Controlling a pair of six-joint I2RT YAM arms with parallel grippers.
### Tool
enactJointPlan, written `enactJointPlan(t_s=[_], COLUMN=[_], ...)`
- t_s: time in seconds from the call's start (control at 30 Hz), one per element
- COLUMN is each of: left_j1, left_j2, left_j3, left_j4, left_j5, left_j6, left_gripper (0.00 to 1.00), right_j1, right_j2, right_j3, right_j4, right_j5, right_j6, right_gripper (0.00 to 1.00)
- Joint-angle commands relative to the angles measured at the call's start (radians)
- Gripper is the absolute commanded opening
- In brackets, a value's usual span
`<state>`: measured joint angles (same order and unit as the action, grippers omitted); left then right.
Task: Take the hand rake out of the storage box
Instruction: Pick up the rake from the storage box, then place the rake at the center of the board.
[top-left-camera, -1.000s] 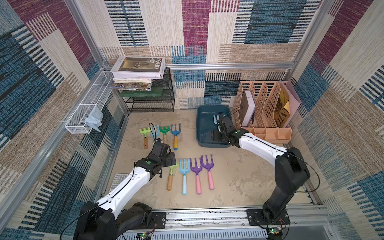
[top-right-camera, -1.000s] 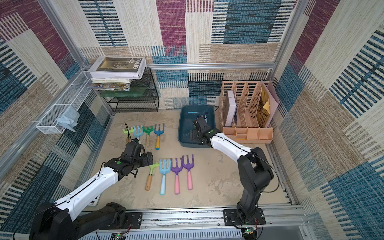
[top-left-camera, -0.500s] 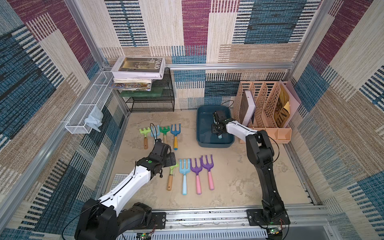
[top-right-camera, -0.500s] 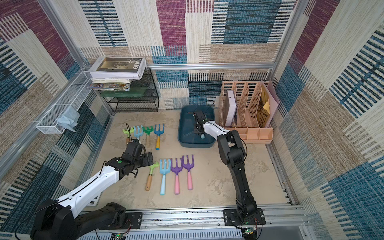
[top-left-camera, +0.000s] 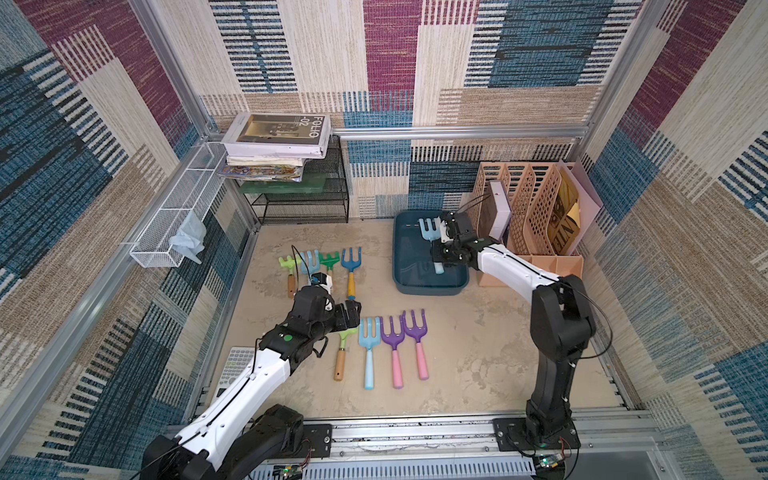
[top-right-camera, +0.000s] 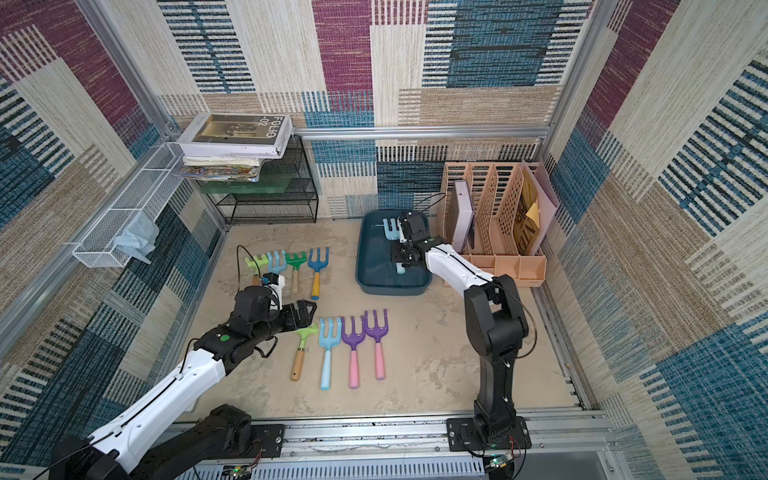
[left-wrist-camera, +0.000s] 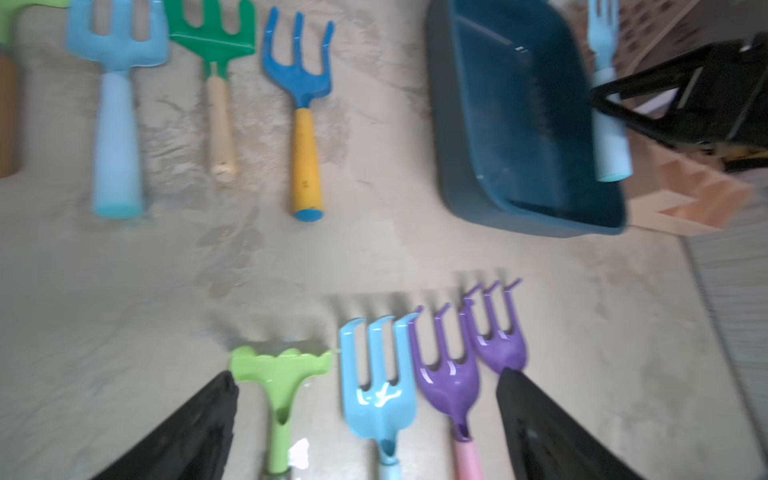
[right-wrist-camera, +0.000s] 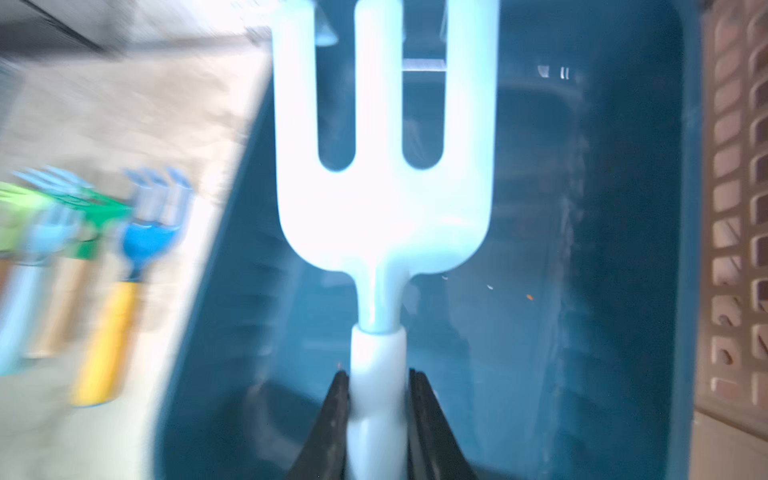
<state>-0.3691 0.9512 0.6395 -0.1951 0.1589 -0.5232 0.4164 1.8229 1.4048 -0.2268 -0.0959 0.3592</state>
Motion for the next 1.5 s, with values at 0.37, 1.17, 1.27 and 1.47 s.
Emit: enactJointPlan(t_s=[0.37, 1.17, 1.27, 1.47], left_j1=[-0.058, -0.122, -0.121, -0.122], left_j2=[0.161, -0.081, -0.083, -0.08], left_j3=[0.035, 0.026, 0.025, 0.019], left_j4=[0.394, 0.061, 0.056, 0.048], left_j5=[0.406, 0.097, 0.093, 0.08], left_j6=[-0.118, 0.07, 0.073, 0.084], left_gripper=[0.84, 0.97, 0.97, 0.98], right_j1=[0.085, 0.446, 0.443, 0.44], right_j2=[-0.491, -0.671, -0.635, -0.61], right_j3=[-0.669, -0.932, -0.927, -0.891], right_j4=[0.319, -0.069, -0.063, -0.109], right_j5=[-0.398, 0.39, 0.389, 0.421], right_j6=[0.171, 0.392, 0.387, 0.368], right_gripper=[0.0, 0.13, 0.23, 0.6])
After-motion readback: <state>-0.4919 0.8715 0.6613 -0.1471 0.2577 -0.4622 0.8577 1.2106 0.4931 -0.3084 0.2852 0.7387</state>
